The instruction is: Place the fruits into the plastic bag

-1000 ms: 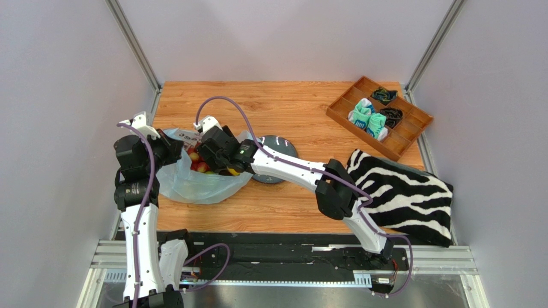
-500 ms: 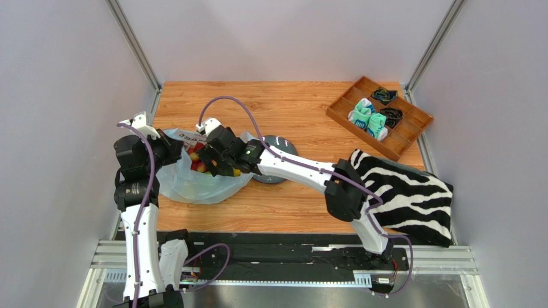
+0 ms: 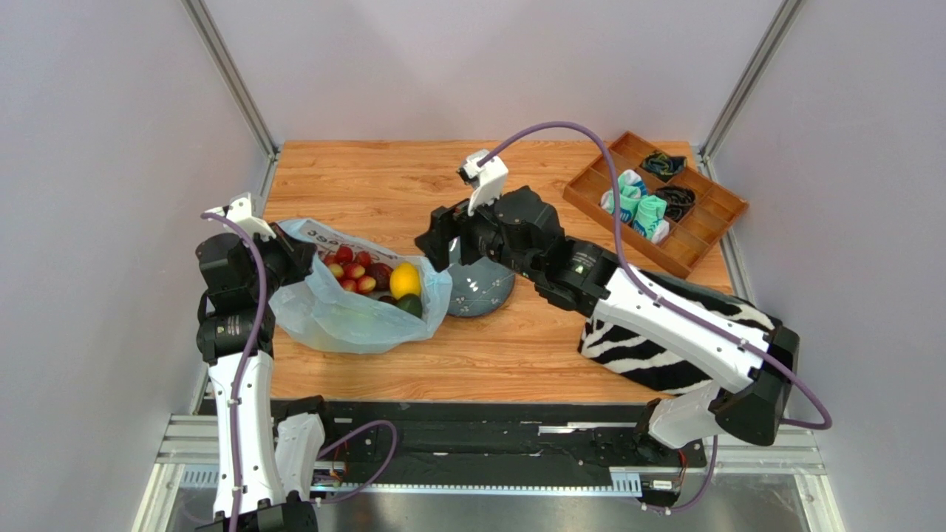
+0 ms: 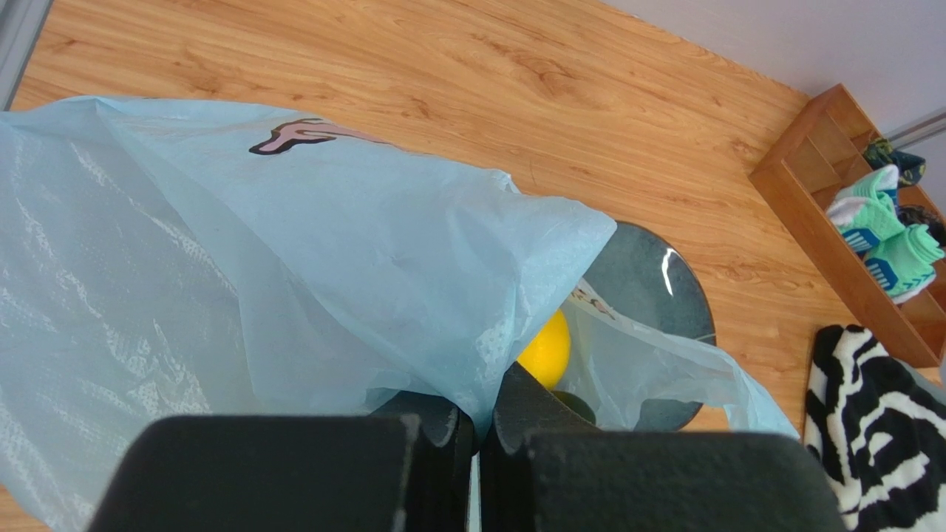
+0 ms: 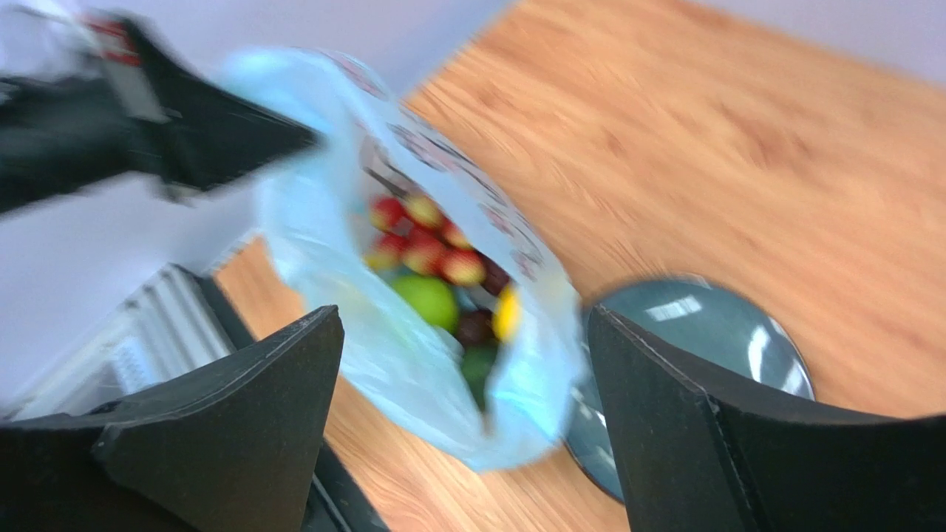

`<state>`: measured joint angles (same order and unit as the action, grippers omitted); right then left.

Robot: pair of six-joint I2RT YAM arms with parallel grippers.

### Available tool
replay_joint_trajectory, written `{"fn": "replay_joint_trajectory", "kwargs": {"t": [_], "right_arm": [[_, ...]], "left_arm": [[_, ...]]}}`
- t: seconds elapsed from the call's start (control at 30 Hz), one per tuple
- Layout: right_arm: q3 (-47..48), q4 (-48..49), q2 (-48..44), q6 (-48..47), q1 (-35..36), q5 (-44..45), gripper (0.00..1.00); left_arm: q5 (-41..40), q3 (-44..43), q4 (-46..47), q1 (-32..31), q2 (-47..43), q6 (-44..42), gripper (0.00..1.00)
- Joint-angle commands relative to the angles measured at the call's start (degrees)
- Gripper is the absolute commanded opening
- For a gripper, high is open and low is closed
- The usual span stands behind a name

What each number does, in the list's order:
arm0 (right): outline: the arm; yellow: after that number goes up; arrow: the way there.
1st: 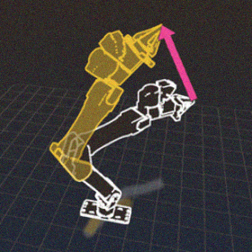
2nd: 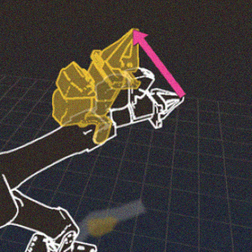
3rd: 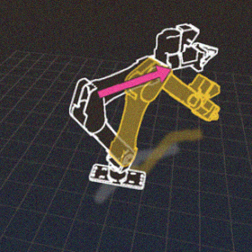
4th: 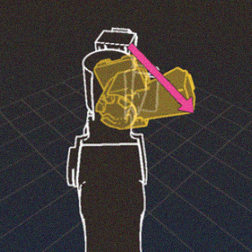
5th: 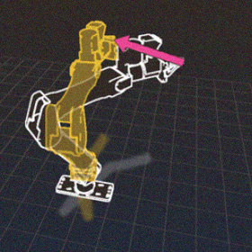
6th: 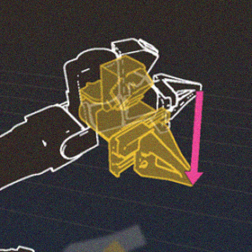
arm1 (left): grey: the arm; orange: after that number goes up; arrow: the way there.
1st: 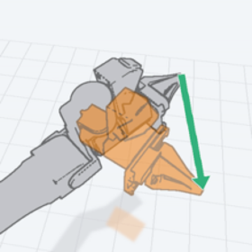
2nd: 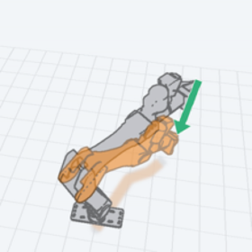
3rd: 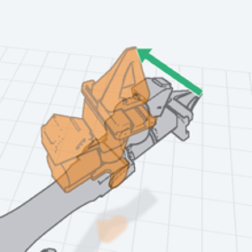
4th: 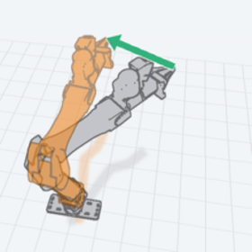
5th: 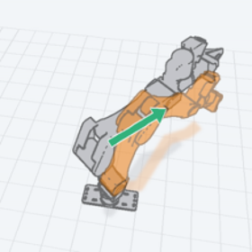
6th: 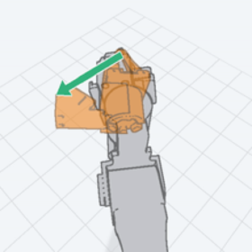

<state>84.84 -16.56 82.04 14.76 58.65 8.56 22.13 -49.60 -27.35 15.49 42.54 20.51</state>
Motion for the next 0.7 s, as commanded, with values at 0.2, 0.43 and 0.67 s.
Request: {"fn": "replay_joint_trajectory", "kwargs": {"t": [0.2, 0.43, 0.67], "right_arm": [[-21.71, 10.05, 0.32, 2.73, -4.95, -16.81, 0.84], [-26.56, 16.02, 1.18, 1.85, -4.95, -19.81, 0.80], [-21.66, 16.03, 10.49, -0.26, -4.95, -19.46, 0.74]], "left_arm": [[0.72, 0.03, 1.87, 0.42, 0.52, 0.32, 0.00], [0.63, 0.03, 1.78, 0.42, 0.79, 0.32, 0.00], [0.54, 0.03, 1.78, 0.51, 1.14, 0.23, 0.00]]}}
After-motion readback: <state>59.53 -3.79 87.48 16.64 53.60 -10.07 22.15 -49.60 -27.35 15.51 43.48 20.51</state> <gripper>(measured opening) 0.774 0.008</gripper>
